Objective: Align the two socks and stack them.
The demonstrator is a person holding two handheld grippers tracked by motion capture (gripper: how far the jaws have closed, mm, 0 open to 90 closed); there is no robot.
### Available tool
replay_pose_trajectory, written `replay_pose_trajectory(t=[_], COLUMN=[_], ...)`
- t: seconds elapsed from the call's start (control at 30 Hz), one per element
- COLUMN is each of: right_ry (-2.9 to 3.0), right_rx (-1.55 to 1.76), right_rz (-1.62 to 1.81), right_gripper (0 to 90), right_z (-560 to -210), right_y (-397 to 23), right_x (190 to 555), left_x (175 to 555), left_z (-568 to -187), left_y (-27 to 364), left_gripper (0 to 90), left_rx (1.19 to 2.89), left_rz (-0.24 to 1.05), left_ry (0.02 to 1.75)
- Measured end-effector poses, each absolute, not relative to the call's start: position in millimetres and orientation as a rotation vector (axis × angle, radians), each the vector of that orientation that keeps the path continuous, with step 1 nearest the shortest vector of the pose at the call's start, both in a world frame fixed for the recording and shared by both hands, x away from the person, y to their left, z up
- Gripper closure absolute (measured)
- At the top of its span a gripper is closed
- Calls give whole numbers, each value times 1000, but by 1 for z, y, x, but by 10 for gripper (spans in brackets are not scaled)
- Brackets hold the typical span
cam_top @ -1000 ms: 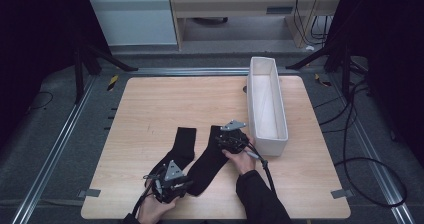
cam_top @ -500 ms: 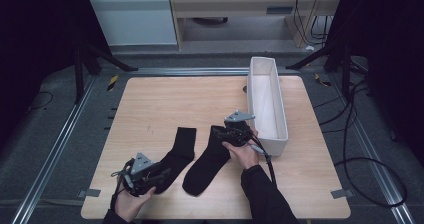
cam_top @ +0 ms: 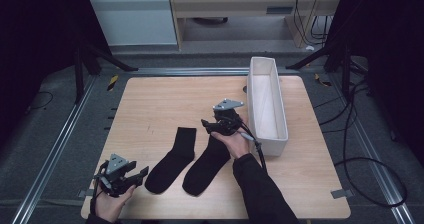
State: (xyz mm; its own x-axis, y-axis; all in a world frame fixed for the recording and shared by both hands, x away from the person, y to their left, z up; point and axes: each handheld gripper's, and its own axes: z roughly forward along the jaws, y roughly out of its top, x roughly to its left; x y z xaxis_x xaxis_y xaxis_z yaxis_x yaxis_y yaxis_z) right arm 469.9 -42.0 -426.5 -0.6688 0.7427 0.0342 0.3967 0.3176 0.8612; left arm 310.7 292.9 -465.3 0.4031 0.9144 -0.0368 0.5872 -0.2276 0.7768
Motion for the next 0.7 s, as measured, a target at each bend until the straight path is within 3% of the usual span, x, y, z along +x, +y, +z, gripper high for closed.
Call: replay_pose_trajectory(t=[0.37,0.7], right_ry=[2302,2407], right_rx=[1016,993], right_rz=[1255,1148], right_gripper=[376,388], right_z=[-445,-477], right_y=[-8,17], right_x=[490,501], left_x=[312,312], left_z=[-476,-484], left_y=[292,282], left_gripper=[419,514], left_rx=[1969,2078], left_rz=[533,466], left_ry=[1307,1294])
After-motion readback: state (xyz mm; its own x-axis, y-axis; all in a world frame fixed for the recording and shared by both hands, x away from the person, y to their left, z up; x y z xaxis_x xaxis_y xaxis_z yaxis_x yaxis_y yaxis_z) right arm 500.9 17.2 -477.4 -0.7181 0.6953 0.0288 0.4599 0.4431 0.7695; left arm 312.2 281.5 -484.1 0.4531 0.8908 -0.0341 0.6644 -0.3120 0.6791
